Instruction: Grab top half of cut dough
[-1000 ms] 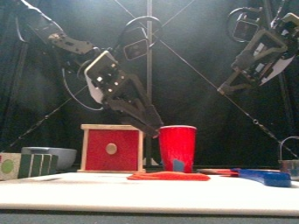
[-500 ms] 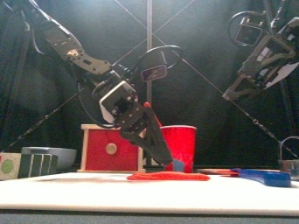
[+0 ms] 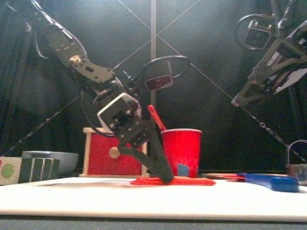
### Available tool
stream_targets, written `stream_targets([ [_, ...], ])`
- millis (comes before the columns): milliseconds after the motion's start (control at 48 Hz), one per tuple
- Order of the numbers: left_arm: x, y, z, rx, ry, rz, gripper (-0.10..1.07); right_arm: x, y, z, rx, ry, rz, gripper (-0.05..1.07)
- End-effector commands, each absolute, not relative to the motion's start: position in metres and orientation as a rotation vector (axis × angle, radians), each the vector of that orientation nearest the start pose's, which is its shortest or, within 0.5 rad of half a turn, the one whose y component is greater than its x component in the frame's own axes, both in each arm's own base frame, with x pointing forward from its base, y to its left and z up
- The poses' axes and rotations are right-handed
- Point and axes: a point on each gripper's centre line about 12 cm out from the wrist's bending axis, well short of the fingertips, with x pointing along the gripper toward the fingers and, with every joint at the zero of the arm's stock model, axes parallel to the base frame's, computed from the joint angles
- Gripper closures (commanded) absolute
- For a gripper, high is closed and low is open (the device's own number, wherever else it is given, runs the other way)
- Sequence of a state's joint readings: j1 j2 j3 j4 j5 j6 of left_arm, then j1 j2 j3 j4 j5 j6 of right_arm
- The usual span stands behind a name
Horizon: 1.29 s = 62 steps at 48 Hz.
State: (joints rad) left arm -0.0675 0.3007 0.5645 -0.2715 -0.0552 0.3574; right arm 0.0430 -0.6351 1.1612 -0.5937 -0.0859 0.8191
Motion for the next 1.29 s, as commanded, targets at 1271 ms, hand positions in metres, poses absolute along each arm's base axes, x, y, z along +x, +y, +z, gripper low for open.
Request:
stream_targets([
  [1271, 0.432, -0.033, 0.172, 0.205, 0.582, -0.122, 0.21, 0.233, 0.013, 0.198, 0.245, 0.485, 0.009, 0.01],
])
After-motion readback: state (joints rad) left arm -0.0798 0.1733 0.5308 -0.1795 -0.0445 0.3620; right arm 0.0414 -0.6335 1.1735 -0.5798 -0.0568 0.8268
